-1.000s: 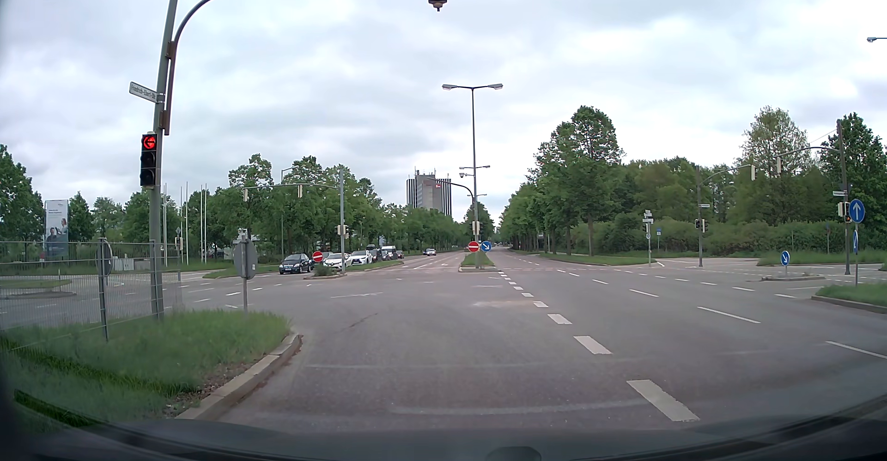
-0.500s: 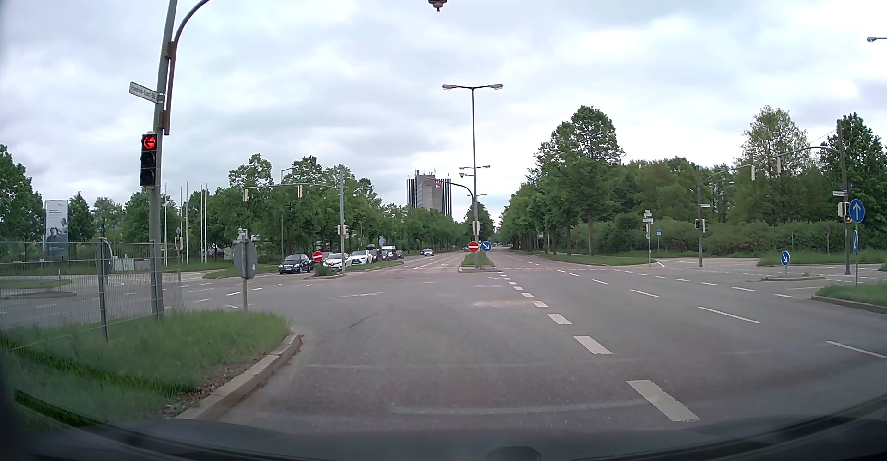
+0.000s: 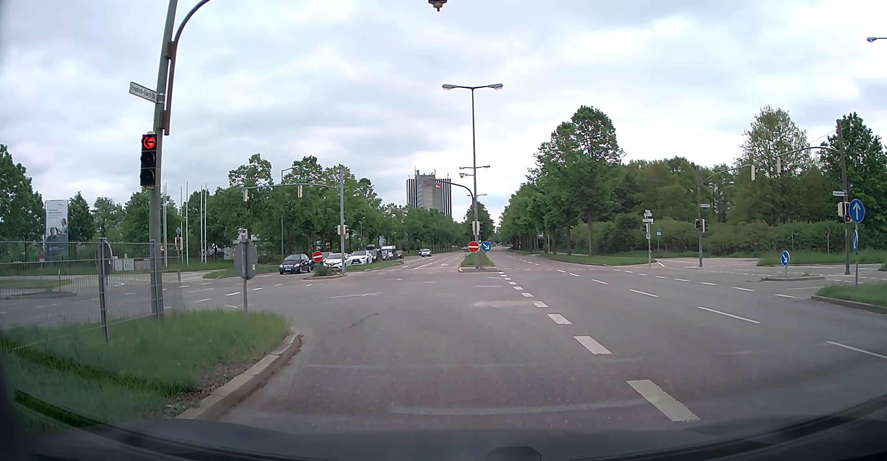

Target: Follow the waypoints while adhering to traffic rules and regulations

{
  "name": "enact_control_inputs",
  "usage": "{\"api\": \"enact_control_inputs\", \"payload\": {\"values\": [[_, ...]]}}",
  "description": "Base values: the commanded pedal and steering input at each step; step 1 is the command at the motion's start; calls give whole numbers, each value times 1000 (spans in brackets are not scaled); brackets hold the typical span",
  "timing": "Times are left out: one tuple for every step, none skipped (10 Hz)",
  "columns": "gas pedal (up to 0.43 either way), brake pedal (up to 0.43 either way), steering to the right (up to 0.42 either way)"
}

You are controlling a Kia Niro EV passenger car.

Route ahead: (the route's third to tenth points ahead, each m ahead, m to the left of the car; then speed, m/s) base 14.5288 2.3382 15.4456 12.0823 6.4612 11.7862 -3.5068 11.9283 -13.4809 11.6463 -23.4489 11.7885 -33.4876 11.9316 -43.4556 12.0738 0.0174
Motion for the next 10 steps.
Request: {"api": "enact_control_inputs", "payload": {"values": [[0, 268, -3], [0, 268, -3], [0, 268, -3], [0, 262, -3], [0, 262, -3], [0, 268, -3], [0, 262, -3], [0, 262, -3], [0, 262, -3], [0, 262, -3]]}}
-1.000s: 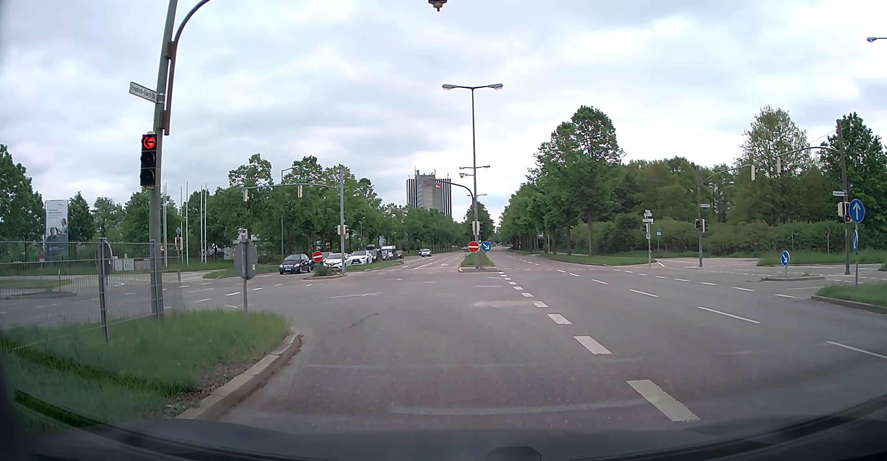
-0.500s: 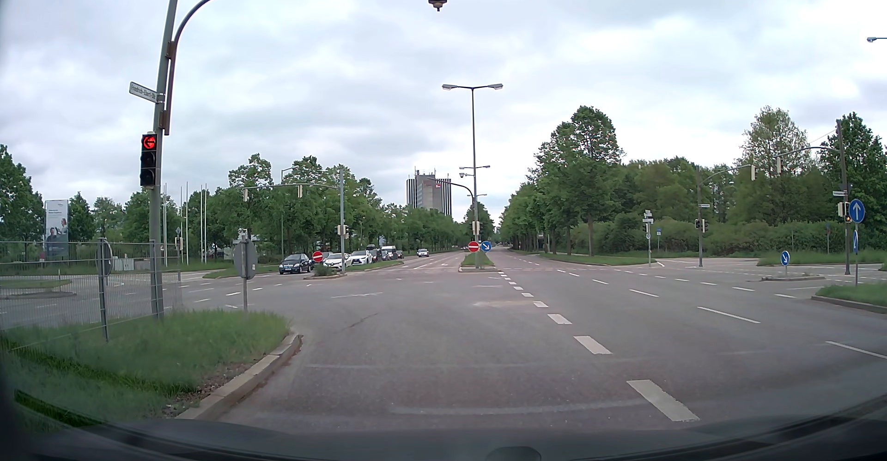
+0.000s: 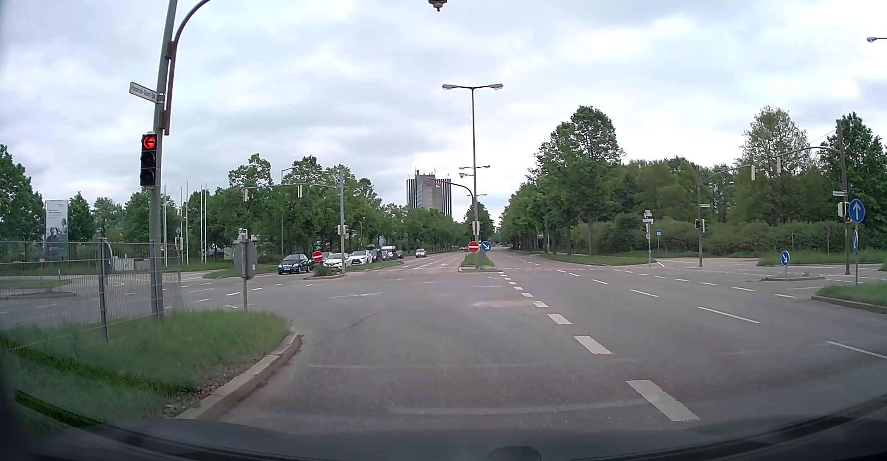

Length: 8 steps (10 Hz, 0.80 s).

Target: Follow the waypoints while adhering to traffic rules and regulations

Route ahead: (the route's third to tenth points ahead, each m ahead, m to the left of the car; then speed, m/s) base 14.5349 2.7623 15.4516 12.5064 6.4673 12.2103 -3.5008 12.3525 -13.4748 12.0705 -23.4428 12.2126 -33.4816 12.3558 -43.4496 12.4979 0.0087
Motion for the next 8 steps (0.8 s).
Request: {"api": "enact_control_inputs", "payload": {"values": [[0, 262, -3], [0, 262, -3], [0, 262, -3], [0, 262, -3], [0, 262, -3], [0, 262, -3], [0, 262, -3], [0, 262, -3]]}}
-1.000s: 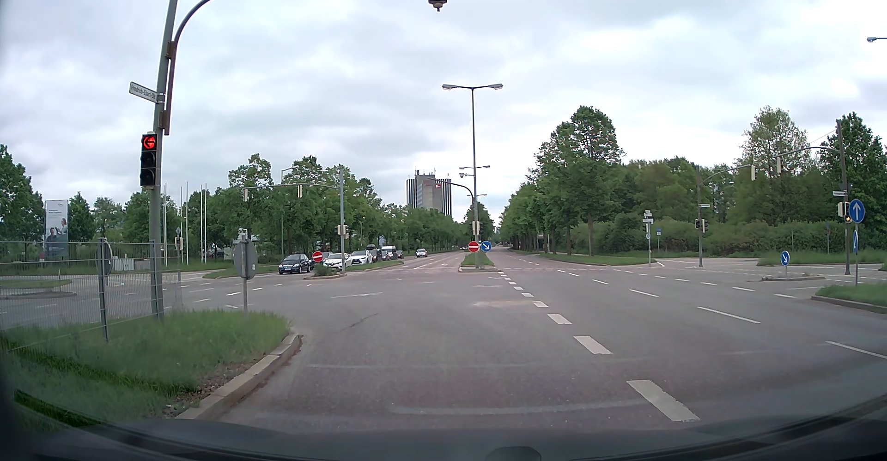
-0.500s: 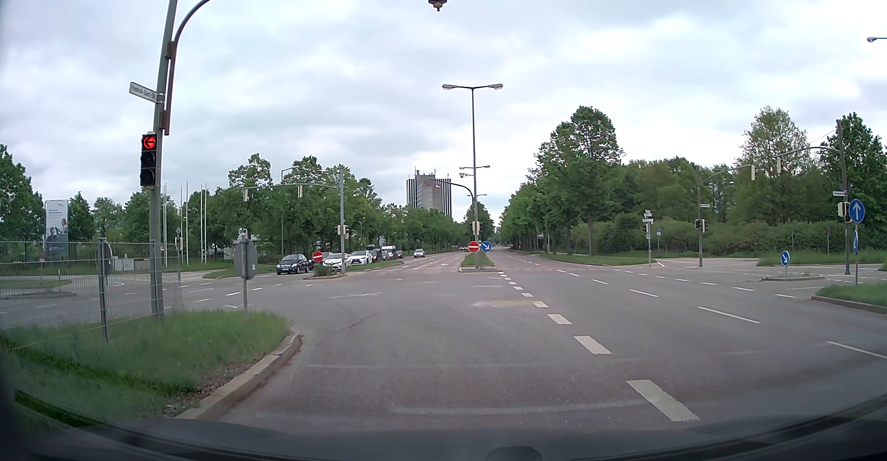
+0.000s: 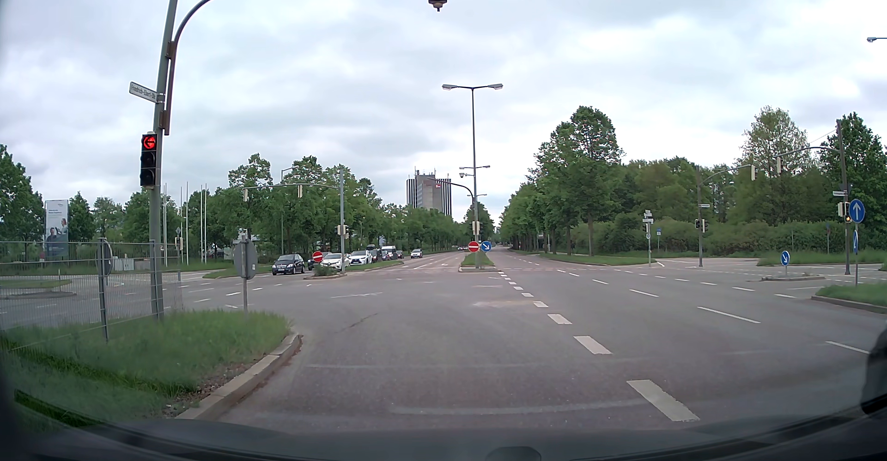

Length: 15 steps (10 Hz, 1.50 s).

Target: Follow the waypoints while adhering to traffic rules and regulations

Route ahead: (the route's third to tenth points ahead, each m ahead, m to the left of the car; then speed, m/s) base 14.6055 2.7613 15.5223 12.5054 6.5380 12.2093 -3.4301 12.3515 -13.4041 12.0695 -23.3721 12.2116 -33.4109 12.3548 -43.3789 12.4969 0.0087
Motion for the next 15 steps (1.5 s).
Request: {"api": "enact_control_inputs", "payload": {"values": [[0, 262, -3], [0, 262, -3], [0, 262, -3], [0, 262, -3], [0, 262, -3], [0, 268, -3], [0, 262, -3], [0, 262, -3], [0, 262, -3], [0, 262, -3], [0, 262, -3], [0, 262, -3], [0, 262, -3], [0, 262, -3], [0, 262, -3]]}}
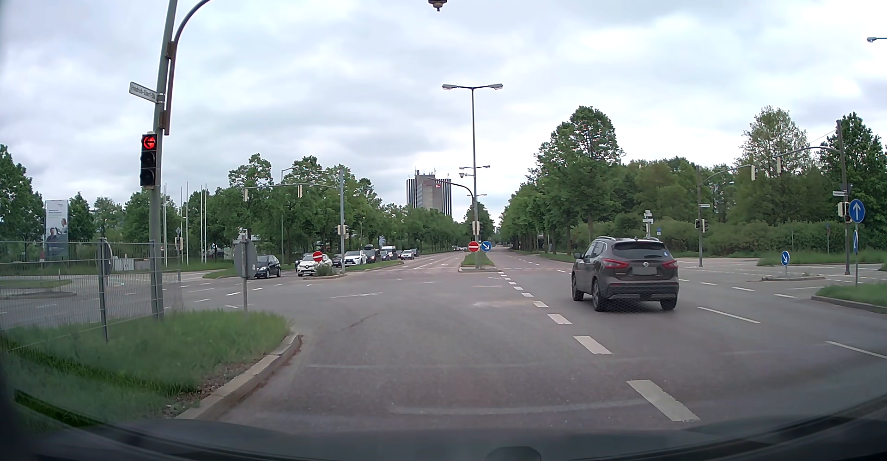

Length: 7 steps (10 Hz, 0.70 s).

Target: Follow the waypoints while adhering to traffic rules and regulations

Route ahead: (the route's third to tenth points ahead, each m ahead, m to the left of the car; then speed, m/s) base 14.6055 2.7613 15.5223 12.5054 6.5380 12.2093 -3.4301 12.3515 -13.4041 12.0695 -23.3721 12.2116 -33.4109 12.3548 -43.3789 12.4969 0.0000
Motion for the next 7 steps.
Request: {"api": "enact_control_inputs", "payload": {"values": [[0, 262, -3], [0, 262, -3], [0, 262, -3], [0, 262, -3], [0, 262, -3], [0, 268, -3], [0, 262, -3]]}}
